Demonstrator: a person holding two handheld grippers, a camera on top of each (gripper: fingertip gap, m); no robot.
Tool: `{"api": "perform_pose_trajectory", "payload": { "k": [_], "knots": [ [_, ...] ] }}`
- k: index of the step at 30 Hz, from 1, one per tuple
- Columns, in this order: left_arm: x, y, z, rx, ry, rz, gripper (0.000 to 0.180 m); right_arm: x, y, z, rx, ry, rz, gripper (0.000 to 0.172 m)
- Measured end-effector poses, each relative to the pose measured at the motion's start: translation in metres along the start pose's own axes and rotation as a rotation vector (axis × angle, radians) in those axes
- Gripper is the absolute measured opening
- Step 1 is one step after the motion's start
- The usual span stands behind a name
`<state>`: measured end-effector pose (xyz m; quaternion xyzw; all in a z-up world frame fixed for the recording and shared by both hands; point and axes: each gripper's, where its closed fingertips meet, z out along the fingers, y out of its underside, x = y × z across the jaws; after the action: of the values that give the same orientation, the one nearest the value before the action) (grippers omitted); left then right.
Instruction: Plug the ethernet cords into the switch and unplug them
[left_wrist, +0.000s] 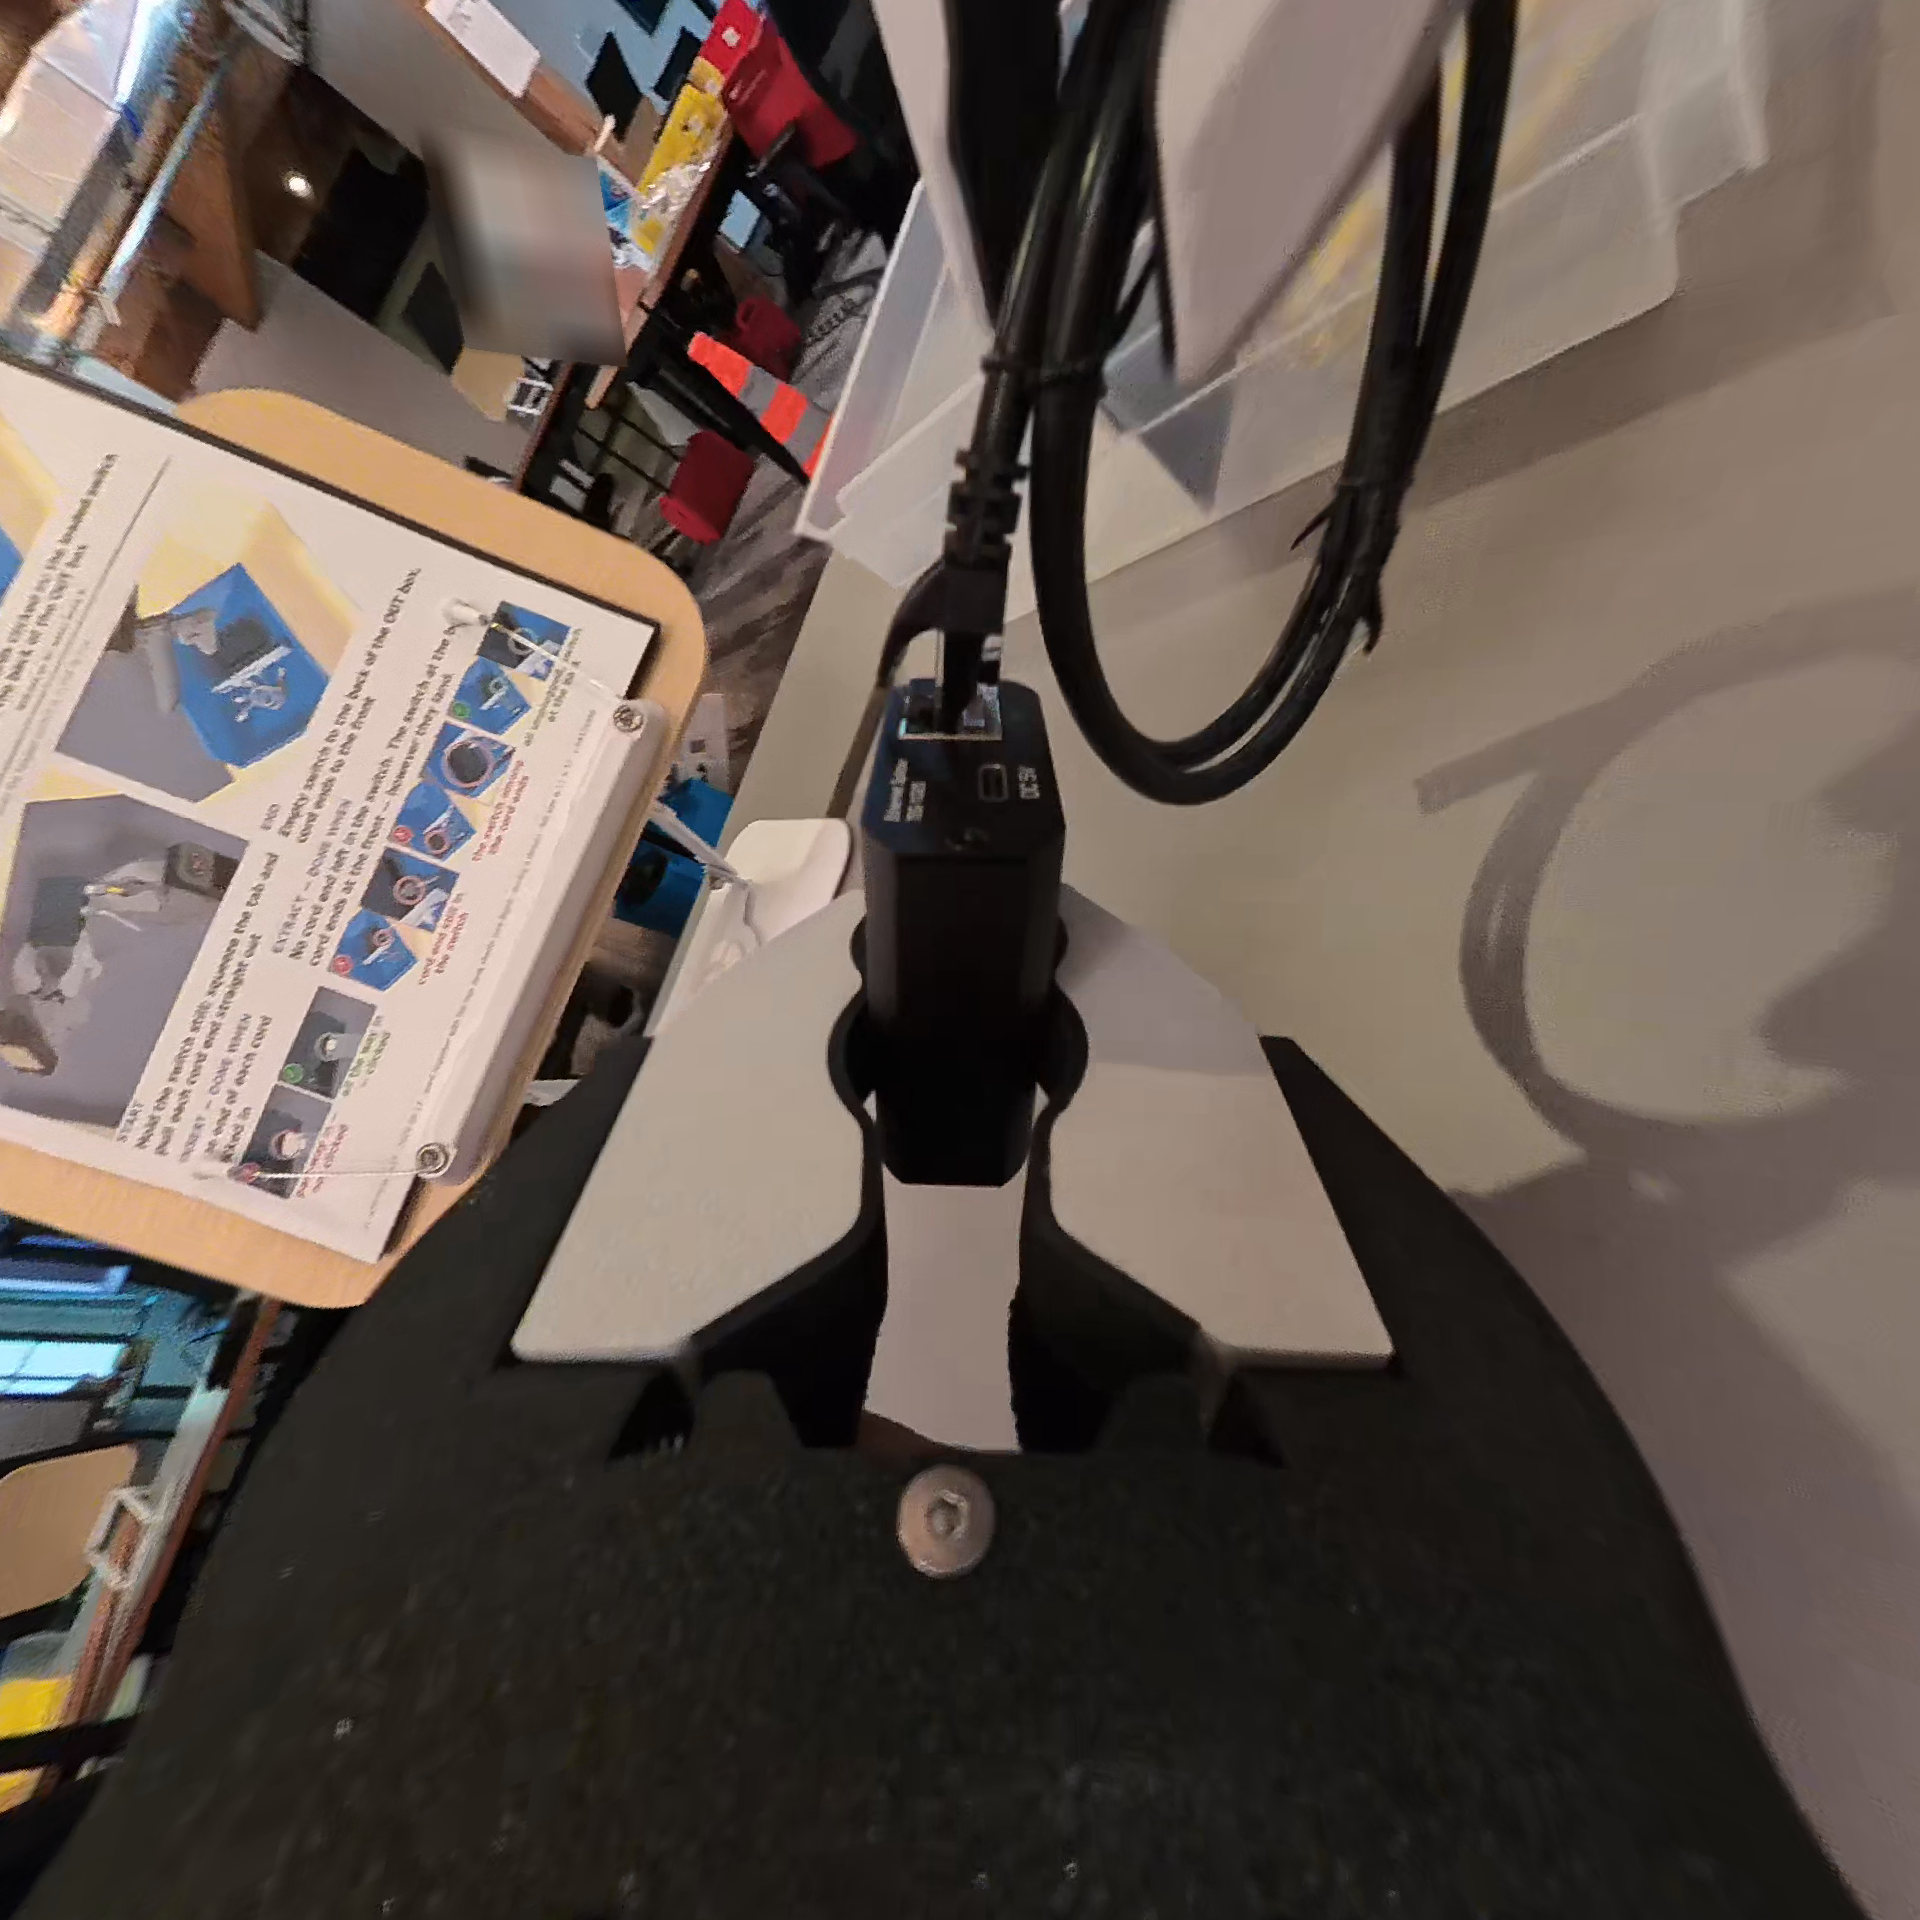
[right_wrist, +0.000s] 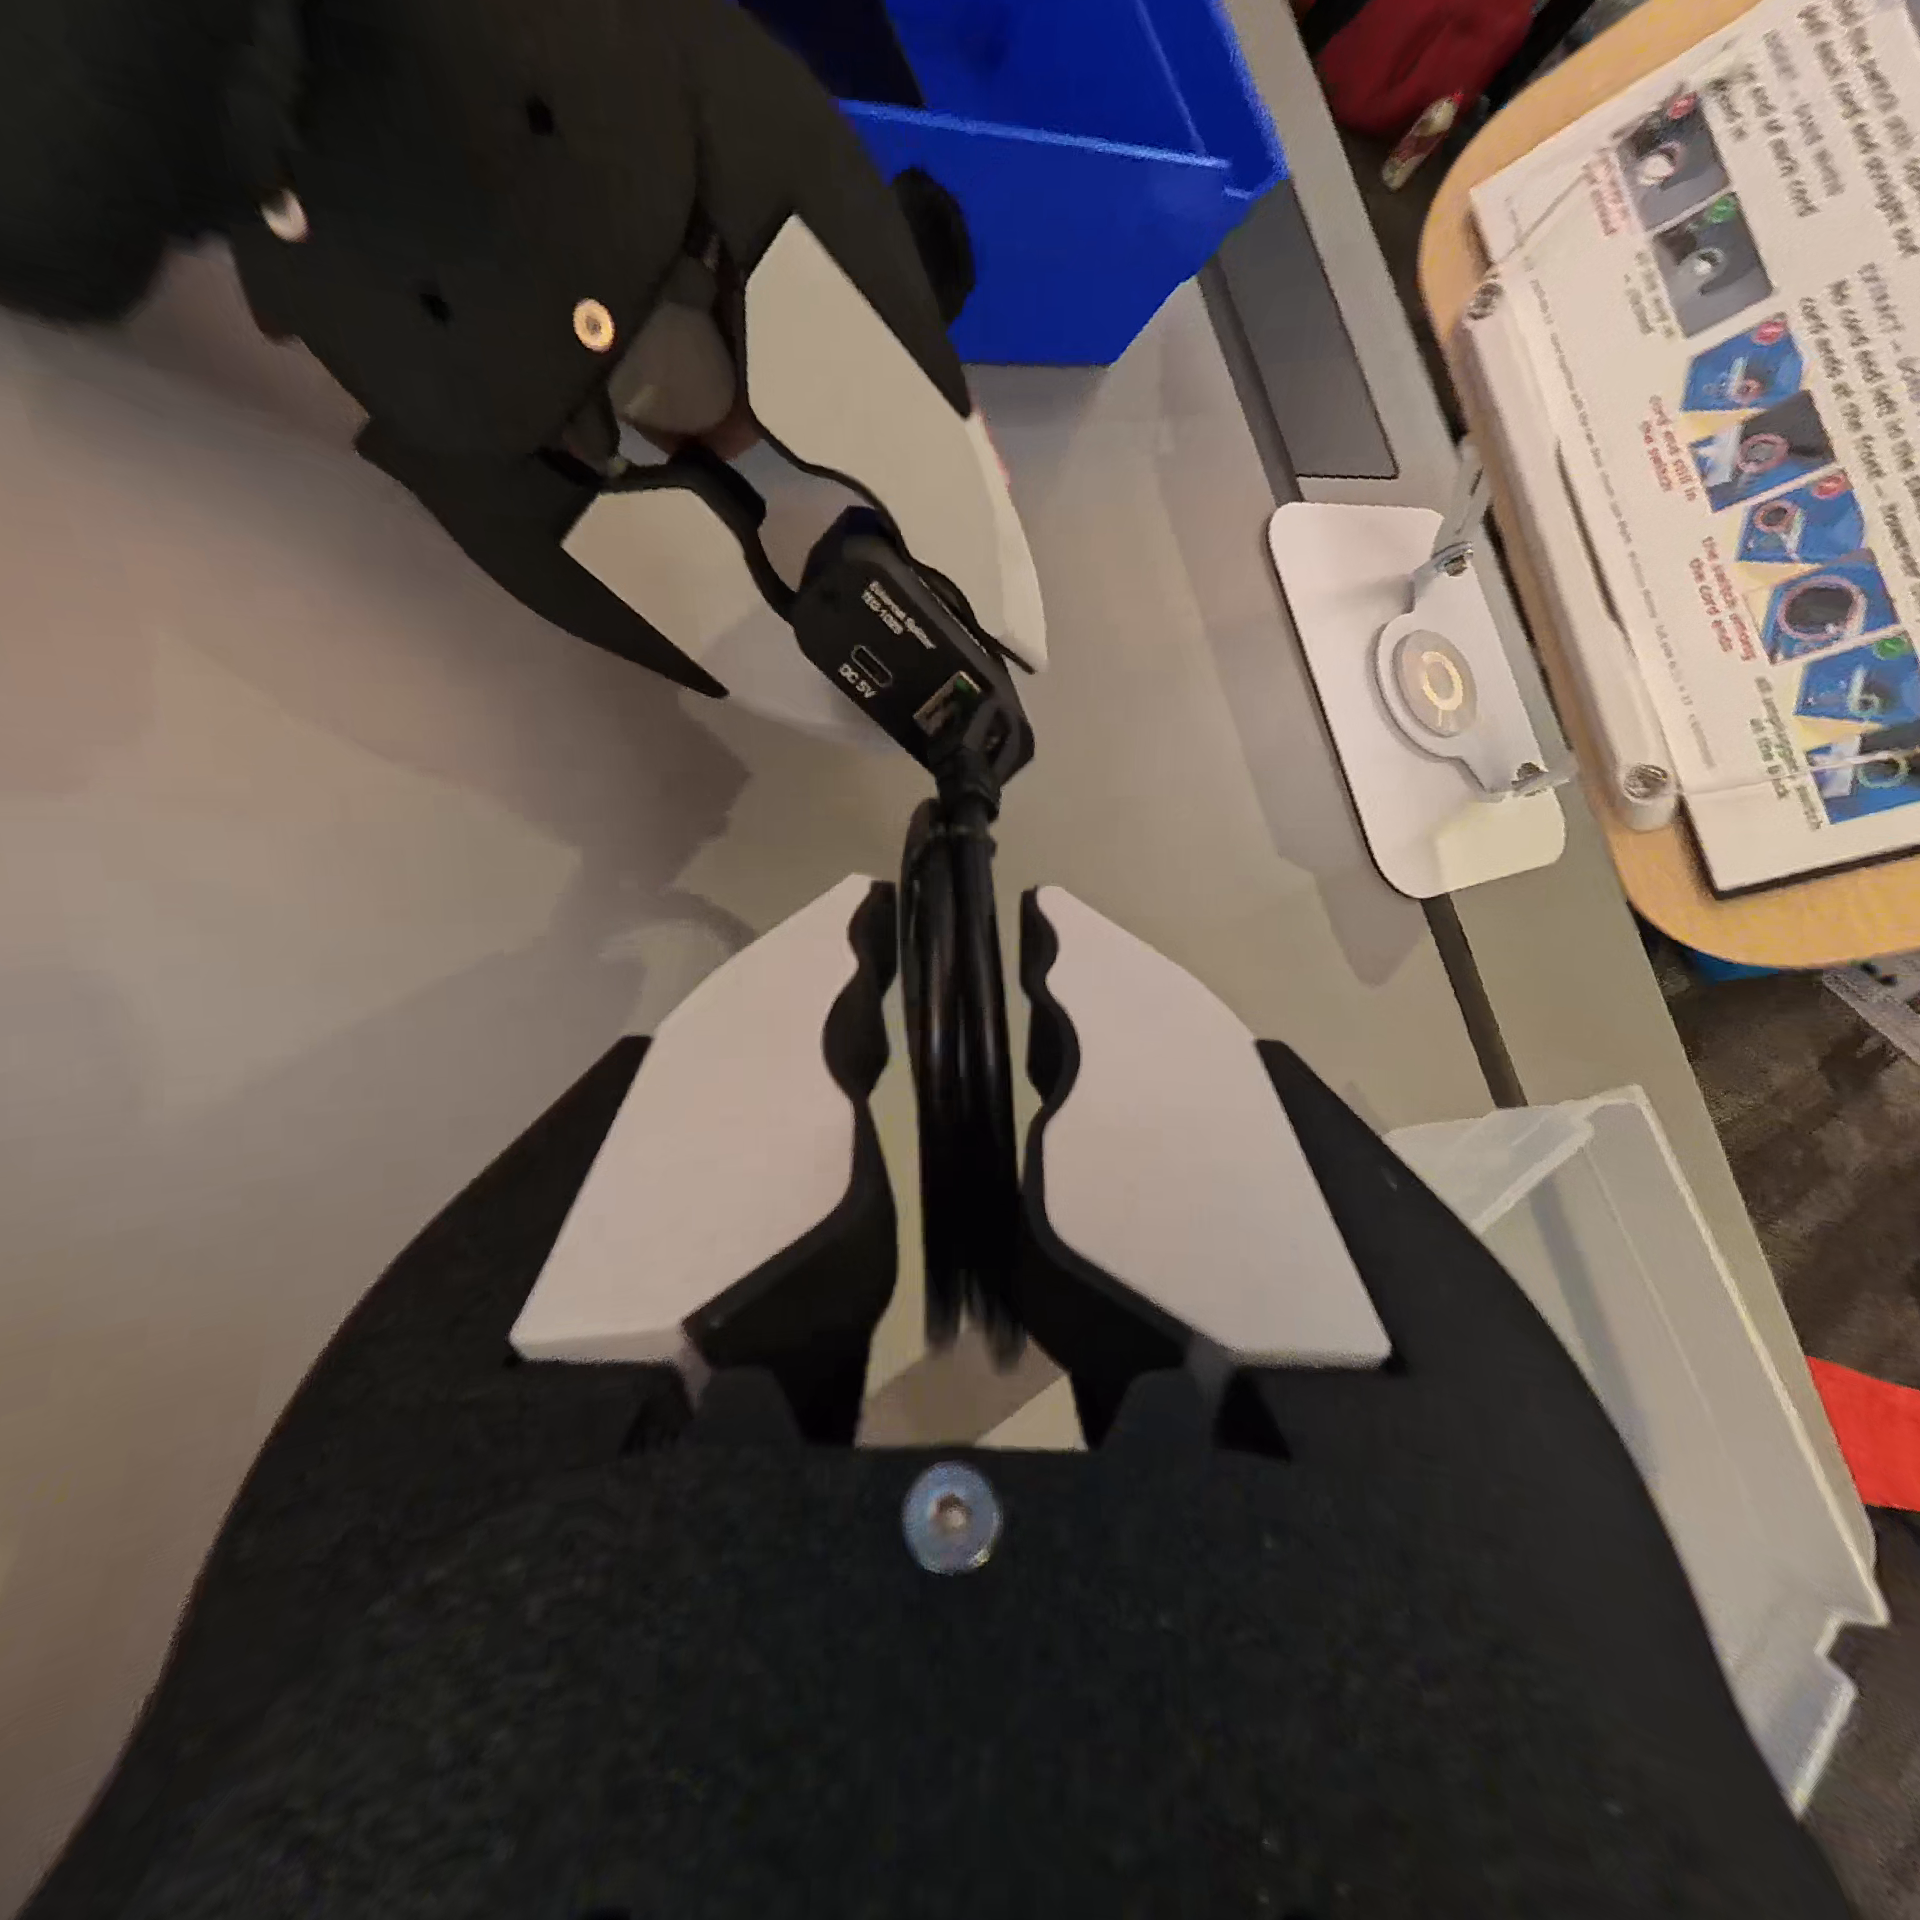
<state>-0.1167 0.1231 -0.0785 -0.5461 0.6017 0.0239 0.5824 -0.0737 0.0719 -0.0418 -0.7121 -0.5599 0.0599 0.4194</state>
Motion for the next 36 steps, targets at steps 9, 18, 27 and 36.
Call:
{"api": "perform_pose_trajectory", "payload": {
  "k": [9,18,27,36],
  "knots": [
    [0.019,-0.008,-0.018,0.258,0.095,-0.069,0.025,0.038,-0.004,-0.065,0.37,-0.048,0.126,0.023],
    [0.031,-0.054,-0.059,0.461,0.279,-0.275,0.025,-0.029,-0.03,-0.018,0.62,-0.261,-0.096,0.025],
    [0.042,-0.065,-0.066,0.514,0.356,-0.336,0.025,-0.054,-0.06,-0.032,0.839,-0.418,-0.11,0.015],
    [0.048,-0.065,-0.066,0.503,0.397,-0.348,0.025,-0.053,-0.054,-0.029,0.799,-0.415,-0.111,0.026]
  ]
}}
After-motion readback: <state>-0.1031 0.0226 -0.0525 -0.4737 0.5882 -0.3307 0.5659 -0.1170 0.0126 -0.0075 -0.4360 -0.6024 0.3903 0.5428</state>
